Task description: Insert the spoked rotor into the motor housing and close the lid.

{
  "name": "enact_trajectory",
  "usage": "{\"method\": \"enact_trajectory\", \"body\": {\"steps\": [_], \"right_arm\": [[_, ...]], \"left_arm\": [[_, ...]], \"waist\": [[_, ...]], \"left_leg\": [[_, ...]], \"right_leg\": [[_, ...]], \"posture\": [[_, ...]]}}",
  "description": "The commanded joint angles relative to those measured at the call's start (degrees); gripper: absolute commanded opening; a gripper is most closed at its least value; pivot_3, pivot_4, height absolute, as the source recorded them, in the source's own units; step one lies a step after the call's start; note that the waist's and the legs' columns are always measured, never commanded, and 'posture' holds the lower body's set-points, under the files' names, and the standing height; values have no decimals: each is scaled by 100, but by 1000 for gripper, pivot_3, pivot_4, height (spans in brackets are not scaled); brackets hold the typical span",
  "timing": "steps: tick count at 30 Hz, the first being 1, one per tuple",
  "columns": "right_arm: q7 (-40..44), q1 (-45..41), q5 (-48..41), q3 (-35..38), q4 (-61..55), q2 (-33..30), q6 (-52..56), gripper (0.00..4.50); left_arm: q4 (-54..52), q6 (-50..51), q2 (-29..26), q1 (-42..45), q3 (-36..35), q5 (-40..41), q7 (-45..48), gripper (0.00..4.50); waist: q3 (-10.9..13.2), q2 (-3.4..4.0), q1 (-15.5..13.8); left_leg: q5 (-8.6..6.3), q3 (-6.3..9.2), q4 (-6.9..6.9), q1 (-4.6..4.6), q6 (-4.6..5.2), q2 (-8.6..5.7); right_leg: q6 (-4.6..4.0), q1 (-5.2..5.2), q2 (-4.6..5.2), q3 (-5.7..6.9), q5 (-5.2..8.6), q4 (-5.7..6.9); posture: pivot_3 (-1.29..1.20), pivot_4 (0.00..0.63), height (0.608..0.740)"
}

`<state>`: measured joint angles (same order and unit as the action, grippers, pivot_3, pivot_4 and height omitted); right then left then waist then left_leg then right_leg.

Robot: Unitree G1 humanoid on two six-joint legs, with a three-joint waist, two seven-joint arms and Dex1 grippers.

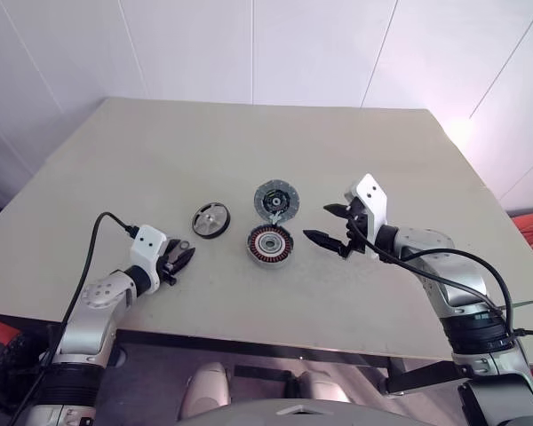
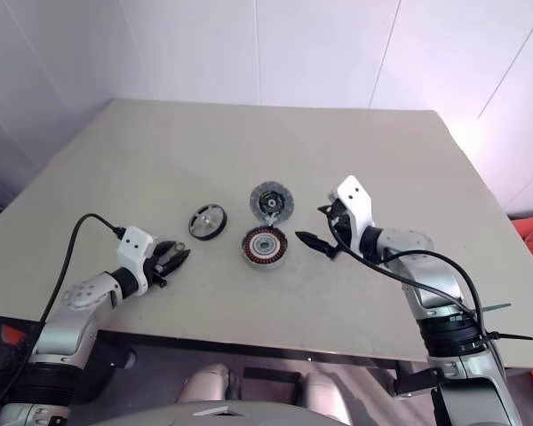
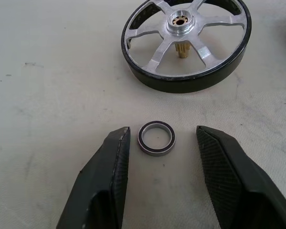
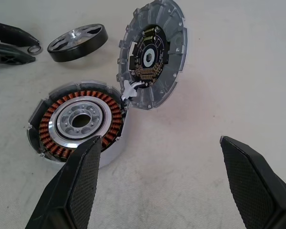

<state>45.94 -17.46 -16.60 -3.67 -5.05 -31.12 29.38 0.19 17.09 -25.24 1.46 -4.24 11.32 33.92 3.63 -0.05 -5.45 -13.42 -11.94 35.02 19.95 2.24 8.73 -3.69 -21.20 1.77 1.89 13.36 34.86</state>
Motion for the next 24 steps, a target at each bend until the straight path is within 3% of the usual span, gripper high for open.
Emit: {"method": "enact_trajectory", "body": {"steps": [1, 6, 10, 20, 24], "right_arm": [[-23, -190, -19, 76, -43, 15, -91, 4500], [-52, -335, -27, 76, -27, 24, 5, 4500], [-89, -446, -36, 82, -6, 34, 74, 4500], [-118, -374, -28, 97, -11, 16, 26, 4500], [-125, -379, -14, 72, -4, 30, 24, 4500]], "left_arm": [[-108, 40, -82, 21, -28, -38, -57, 2289], [-87, 74, -44, 45, -23, -41, -108, 2289], [-108, 101, -55, 45, -8, -68, -140, 1208], [-125, 113, -47, 75, 19, -97, -175, 1208], [-493, 355, 0, 97, -94, 403, 128, 1208]], "waist": [[0, 0, 1], [0, 1, 4], [0, 1, 4], [0, 2, 2], [0, 2, 0]], "left_leg": [[0, 0, 0, 0, 0, 0], [0, 0, 0, -1, 0, 0], [0, 0, 0, -4, 0, 1], [0, 2, -1, -4, 0, 1], [1, 2, -1, -2, -1, 0]], "right_leg": [[0, 0, 0, 0, 0, 0], [0, 0, 0, 0, 0, 1], [0, 1, 0, 1, 0, 2], [0, 2, 0, 3, 0, 1], [0, 2, 0, 2, 0, 1]], "posture": [[0, 0, 740], [0, 0, 740], [0, 0, 740], [0, 0, 740], [0, 0, 740]]}}
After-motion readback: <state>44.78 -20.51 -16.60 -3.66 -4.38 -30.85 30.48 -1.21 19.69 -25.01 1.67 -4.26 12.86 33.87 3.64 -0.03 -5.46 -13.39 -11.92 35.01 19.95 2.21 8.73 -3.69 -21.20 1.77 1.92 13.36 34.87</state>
